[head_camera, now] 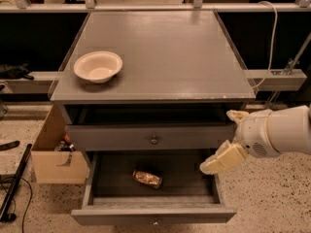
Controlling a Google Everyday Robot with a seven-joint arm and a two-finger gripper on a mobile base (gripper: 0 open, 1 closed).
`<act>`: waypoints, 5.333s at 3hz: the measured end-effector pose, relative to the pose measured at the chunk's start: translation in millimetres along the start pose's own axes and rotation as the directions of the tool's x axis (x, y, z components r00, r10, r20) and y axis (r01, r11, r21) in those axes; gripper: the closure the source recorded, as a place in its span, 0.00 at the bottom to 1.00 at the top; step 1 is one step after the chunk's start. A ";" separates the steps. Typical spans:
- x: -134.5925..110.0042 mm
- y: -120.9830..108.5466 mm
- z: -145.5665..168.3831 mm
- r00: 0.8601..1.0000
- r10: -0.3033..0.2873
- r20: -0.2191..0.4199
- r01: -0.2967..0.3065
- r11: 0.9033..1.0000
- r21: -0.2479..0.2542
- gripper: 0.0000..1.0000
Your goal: Pick orange can from middle drawer and place on counter
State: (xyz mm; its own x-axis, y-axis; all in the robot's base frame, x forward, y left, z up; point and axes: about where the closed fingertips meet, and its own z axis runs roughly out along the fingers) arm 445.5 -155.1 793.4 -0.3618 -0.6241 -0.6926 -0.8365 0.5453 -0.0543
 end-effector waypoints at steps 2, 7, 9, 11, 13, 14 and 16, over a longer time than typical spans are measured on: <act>35.6 26.5 71.1 0.991 0.127 0.033 -0.125 0.991 -0.053 0.00; 89.0 64.0 206.4 0.963 0.269 0.021 -0.262 0.949 -0.177 0.00; 103.8 75.6 273.1 0.955 0.296 -0.015 -0.290 0.924 -0.248 0.00; 116.8 60.8 315.4 0.953 0.302 -0.006 -0.294 0.923 -0.247 0.00; 113.5 32.2 348.0 0.965 0.257 0.057 -0.239 0.945 -0.224 0.00; 115.1 35.7 359.0 0.968 0.247 0.036 -0.232 0.944 -0.235 0.00; 129.0 31.2 372.8 0.969 0.245 0.015 -0.235 0.946 -0.224 0.00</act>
Offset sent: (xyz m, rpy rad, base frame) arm -0.0168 0.0600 -0.1602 0.1787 0.2002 -0.0919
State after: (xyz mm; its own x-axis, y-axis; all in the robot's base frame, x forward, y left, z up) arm 526.1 -10.0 434.2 -0.5492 -0.4631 -0.6956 -0.7982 0.5372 0.2725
